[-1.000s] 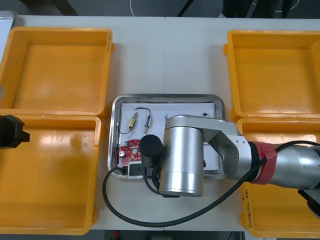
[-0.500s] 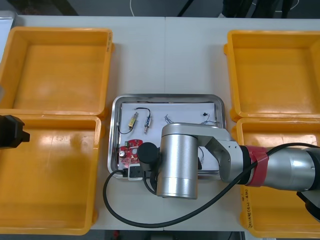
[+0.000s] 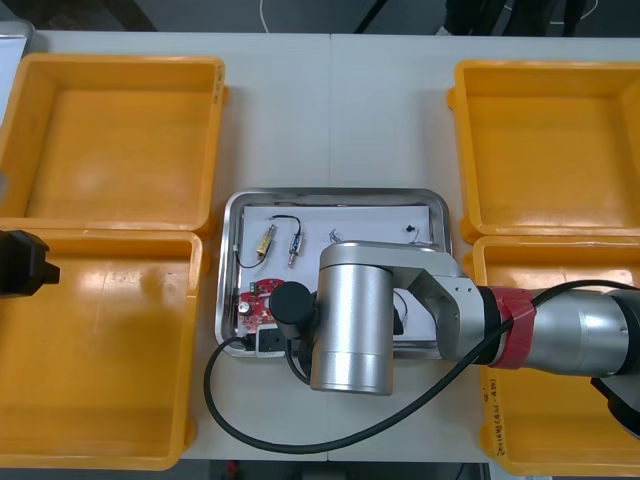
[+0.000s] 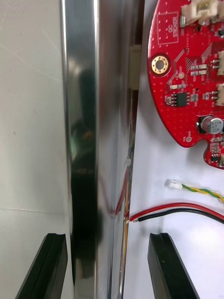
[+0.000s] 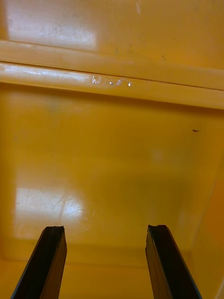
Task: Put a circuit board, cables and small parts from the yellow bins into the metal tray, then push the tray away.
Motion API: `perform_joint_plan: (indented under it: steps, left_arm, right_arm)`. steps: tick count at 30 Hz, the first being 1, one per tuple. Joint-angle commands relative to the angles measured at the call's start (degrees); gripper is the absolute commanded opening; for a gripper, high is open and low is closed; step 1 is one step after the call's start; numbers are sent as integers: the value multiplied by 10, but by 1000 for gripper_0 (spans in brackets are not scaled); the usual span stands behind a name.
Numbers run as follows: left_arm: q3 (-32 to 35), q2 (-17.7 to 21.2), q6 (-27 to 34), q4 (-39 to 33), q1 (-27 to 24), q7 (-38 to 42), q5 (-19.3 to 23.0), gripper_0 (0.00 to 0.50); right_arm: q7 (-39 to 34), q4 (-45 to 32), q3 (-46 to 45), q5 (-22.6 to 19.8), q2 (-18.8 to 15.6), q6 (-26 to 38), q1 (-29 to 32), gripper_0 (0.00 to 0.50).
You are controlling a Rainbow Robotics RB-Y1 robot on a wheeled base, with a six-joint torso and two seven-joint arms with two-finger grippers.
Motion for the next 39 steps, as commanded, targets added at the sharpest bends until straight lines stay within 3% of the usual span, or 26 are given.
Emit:
perform_joint_plan:
  steps: [1, 3, 5, 8, 9, 10, 11, 34, 39]
  left_arm:
    - [10, 24, 4, -19, 11, -20, 4, 500]
    - [10, 24, 4, -19, 11, -20, 4, 500]
    - [10, 24, 4, -19, 11, -20, 4, 500]
    - [10, 24, 4, -19, 11, -20, 4, 500]
    - [10, 24, 4, -19, 11, -20, 4, 500]
    - [10, 24, 4, -19, 11, -20, 4, 500]
    - [10, 24, 4, -19, 11, -20, 4, 500]
    - [10, 24, 4, -19, 11, -20, 4, 500]
    - [10, 24, 4, -19, 11, -20, 4, 500]
  right_arm:
    - [7, -28, 6, 0, 11, 11, -22, 500]
    - [7, -28, 6, 0, 11, 13, -22, 493]
    - [7, -28, 6, 0, 11, 14, -22, 445]
    - [6, -28, 6, -1, 11, 14, -22, 227]
    - [5, -28, 6, -1, 12, 15, -22, 105]
    - [4, -28, 6, -1, 12, 15, -22, 29]
    - [4, -28, 6, -1, 12, 15, -22, 3]
    - [7, -26, 6, -1, -8, 7, -58, 0]
    - [8, -5, 6, -17, -9, 6, -82, 0]
